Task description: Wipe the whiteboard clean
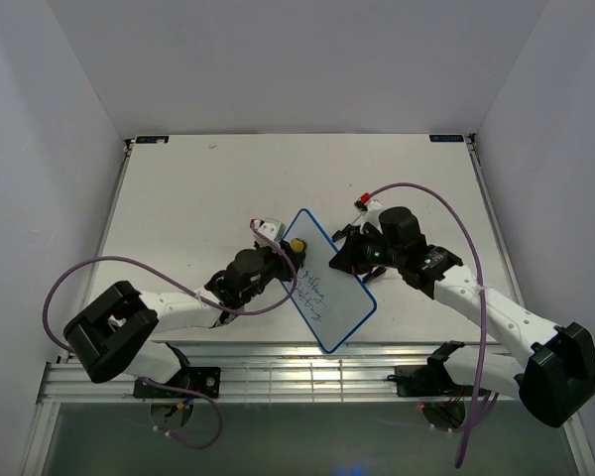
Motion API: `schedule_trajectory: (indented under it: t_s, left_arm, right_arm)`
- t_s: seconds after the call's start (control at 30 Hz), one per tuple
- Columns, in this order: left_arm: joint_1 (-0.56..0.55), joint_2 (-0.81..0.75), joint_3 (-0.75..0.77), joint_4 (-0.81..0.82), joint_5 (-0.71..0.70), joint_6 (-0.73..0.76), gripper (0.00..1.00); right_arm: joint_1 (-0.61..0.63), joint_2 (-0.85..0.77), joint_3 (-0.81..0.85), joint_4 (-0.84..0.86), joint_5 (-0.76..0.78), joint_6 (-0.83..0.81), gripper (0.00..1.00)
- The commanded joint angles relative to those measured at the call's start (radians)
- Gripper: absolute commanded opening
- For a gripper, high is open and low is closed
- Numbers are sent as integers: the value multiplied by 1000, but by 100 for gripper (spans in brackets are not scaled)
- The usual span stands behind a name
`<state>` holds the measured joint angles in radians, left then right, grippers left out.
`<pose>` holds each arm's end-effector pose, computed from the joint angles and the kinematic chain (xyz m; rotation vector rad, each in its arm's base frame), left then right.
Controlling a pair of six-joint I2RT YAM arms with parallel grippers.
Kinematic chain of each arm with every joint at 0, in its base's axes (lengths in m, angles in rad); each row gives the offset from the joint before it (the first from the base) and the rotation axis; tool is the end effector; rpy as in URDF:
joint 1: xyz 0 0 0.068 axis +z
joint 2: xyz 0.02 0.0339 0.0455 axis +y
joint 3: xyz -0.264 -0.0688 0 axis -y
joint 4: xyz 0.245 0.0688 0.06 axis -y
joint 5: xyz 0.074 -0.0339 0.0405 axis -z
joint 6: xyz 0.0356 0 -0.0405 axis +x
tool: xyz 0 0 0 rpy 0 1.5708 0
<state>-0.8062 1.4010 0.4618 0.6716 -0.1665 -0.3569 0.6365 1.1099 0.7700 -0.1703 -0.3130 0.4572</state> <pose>0.1937 -0.1934 0.1825 0.3026 1.8618 -0.6575 0.1927 0.1560 0.2722 -0.3997 2.1729 0.9673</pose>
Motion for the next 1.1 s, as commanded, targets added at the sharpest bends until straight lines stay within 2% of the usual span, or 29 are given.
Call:
schedule_trajectory:
  t_s: [0.0, 0.23, 0.43, 0.5, 0.6, 0.83, 1.07]
  left_arm:
    - [-96, -19, -9, 123, 35, 21, 5]
    - [-229, 72, 44, 148, 2, 33, 5]
    - [-255, 99, 41, 157, -10, 22, 5]
    - [-255, 99, 32, 154, -60, 32, 5]
    - [-219, 95, 9, 146, -65, 12, 5]
    - [-45, 88, -57, 170, -21, -63, 4]
    - [38, 141, -112, 258, -1, -102, 5]
  right_arm:
    - [34, -27, 8, 152, -208, 35, 8]
    - [32, -25, 6, 158, -210, 54, 8]
    - [34, -42, 6, 160, -212, 63, 8]
    - [34, -47, 2, 191, -222, 69, 8]
    - [34, -47, -5, 195, -227, 70, 8]
    - [34, -56, -20, 215, -242, 75, 8]
    - [34, -55, -23, 235, -253, 92, 8]
